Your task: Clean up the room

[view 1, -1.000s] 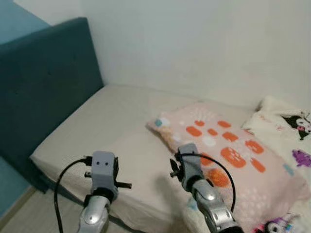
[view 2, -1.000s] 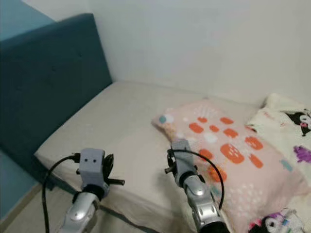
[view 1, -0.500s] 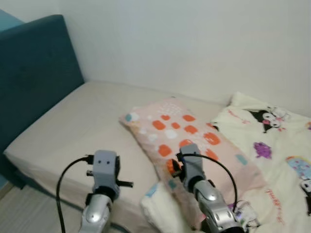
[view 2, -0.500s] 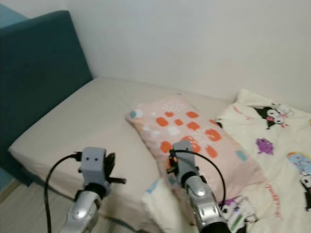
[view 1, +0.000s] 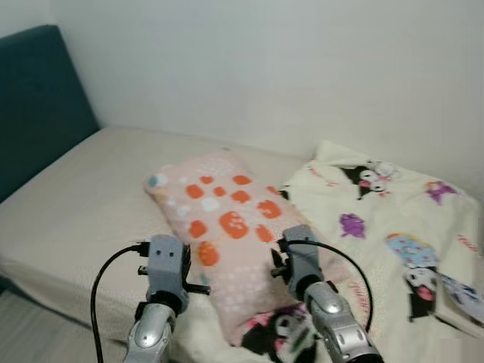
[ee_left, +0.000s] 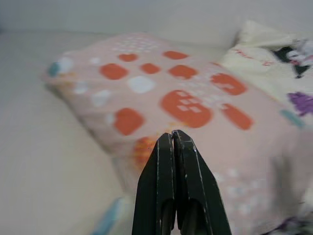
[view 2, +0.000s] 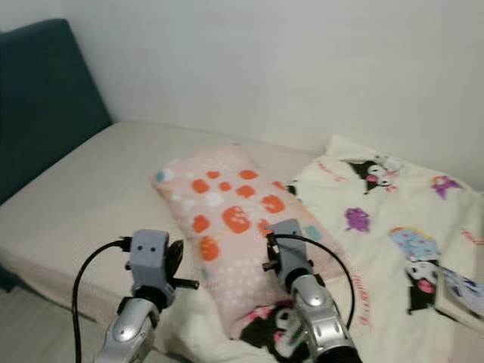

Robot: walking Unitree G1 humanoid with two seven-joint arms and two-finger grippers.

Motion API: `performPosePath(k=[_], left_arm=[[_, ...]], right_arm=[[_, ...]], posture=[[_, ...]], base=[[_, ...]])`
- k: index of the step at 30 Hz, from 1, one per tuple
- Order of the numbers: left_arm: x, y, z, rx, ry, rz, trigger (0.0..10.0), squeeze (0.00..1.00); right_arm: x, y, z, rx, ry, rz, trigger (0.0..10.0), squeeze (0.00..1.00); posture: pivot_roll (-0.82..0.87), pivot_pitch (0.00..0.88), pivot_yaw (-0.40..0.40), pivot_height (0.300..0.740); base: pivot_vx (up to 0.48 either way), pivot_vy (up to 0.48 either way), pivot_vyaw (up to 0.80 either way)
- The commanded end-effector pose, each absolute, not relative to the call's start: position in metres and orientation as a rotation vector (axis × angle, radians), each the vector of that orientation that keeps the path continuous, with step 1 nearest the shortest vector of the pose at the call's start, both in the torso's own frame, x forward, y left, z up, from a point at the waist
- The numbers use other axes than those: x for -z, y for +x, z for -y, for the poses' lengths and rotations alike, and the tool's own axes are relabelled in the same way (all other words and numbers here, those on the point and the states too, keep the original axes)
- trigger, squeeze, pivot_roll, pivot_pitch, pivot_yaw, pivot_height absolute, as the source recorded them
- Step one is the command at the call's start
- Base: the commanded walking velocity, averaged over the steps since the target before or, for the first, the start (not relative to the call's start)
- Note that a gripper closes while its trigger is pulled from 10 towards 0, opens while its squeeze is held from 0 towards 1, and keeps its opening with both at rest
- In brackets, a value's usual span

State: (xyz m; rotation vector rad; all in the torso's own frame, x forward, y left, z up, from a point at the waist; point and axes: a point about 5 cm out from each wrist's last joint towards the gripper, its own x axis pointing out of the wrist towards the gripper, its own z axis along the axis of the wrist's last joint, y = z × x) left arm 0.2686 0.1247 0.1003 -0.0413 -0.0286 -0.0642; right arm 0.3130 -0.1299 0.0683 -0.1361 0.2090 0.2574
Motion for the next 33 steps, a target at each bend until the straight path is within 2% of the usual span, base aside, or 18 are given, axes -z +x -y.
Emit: performPosePath(k=[1, 13, 33], left_arm=[[-0.0915, 0.2660, -0.1273, 0.058, -0.055, -0.022, 10.0, 0.00], [-0.0911, 0.2659, -0.1277, 0.061, -0.054, -0.026, 10.0, 0.00], [-0.0942, 0.2649, -0.1192, 0.124, -0.006, 0.006, 10.0, 0.00]], right_arm=[[-0.0668, 0.3112, 0.1244, -0.270, -0.118, -0.215, 10.0, 0.00], [-0.0656, 0.3099, 0.1240, -0.271, -0.115, -0.219, 10.0, 0.00], [-0.0628, 0.3095, 0.1269, -0.253, -0.105, -0.234, 10.0, 0.00]], posture=[[-0.06, 0.108, -0.021, 0.740], [-0.06, 0.107, -0.021, 0.740], [-0.06, 0.096, -0.016, 0.740]], base=[[0.000, 0.480, 0.00], [0.000, 0.472, 0.00], [0.000, 0.000, 0.00]])
